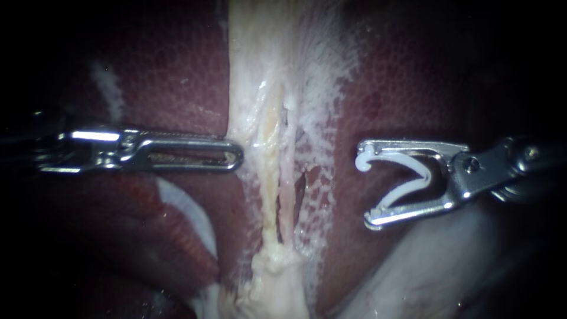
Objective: Clipping first clip left tube
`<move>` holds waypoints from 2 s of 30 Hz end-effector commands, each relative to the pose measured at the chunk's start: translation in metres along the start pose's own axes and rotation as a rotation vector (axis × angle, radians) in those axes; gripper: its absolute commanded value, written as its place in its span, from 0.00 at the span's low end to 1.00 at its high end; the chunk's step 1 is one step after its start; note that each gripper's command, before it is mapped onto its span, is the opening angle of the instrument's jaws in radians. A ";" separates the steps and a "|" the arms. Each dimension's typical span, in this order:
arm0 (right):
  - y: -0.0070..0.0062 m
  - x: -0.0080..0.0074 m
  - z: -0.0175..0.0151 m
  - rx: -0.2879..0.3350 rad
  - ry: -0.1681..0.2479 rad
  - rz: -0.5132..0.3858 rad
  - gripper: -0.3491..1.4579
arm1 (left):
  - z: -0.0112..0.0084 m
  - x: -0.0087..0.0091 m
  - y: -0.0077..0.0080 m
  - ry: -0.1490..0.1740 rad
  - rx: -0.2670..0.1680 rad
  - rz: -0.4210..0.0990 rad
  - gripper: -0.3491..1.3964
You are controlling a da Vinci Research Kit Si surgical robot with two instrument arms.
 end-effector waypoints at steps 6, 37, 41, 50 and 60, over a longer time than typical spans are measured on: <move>0.0000 0.0000 0.0000 0.000 0.000 0.000 0.53 | 0.0000 0.0000 -0.0001 0.000 0.000 0.000 0.00; -0.0007 -0.0033 0.0030 0.001 -0.010 0.089 0.53 | -0.0039 -0.0048 -0.0042 -0.137 0.054 0.047 0.00; -0.0009 -0.0040 0.0040 0.008 -0.012 0.107 0.52 | -0.0039 -0.0047 -0.0037 -0.138 0.052 0.047 0.00; -0.0013 -0.0078 0.0080 0.032 -0.023 0.149 0.52 | -0.0039 -0.0046 -0.0035 -0.138 0.052 0.047 0.00; -0.0012 -0.0103 0.0110 0.056 -0.041 0.177 0.52 | -0.0039 -0.0046 -0.0035 -0.138 0.051 0.048 0.00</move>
